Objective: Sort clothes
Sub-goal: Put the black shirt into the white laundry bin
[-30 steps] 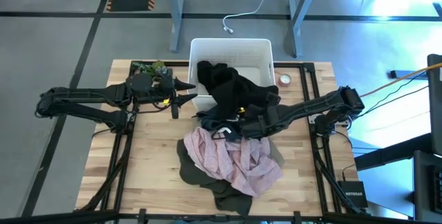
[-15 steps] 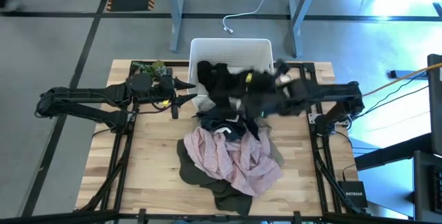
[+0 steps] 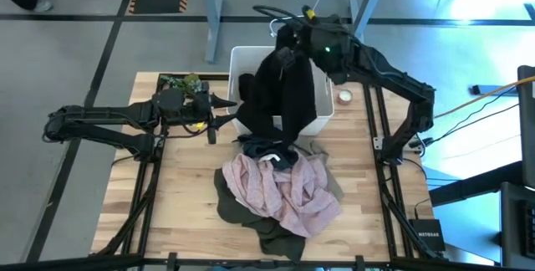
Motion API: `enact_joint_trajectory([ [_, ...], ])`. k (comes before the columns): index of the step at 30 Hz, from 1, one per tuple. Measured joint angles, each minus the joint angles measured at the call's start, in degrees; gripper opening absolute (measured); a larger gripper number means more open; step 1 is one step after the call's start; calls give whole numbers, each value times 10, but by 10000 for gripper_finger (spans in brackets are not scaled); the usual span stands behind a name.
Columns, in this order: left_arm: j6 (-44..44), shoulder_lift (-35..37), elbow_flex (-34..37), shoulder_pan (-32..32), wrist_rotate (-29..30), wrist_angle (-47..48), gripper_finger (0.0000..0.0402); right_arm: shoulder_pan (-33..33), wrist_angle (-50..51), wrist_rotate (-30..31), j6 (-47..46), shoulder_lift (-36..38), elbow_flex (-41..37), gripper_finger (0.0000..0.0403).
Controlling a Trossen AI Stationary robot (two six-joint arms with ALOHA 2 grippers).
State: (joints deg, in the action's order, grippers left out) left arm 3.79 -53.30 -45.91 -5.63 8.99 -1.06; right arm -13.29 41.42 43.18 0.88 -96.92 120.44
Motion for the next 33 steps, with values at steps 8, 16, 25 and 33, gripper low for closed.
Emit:
enact_joint_trajectory([
  [8,-42,0,0,0,0,7,157,-21,180,-33,-67,-6,-1,157],
  [16,-33,0,0,0,0,6,157,65,339,-138,-113,12,-1,218],
  [25,-38,0,0,0,0,6,157,259,442,-49,-168,6,-160,220],
  [33,-24,0,0,0,0,3,157,361,365,106,-126,5,-403,220],
])
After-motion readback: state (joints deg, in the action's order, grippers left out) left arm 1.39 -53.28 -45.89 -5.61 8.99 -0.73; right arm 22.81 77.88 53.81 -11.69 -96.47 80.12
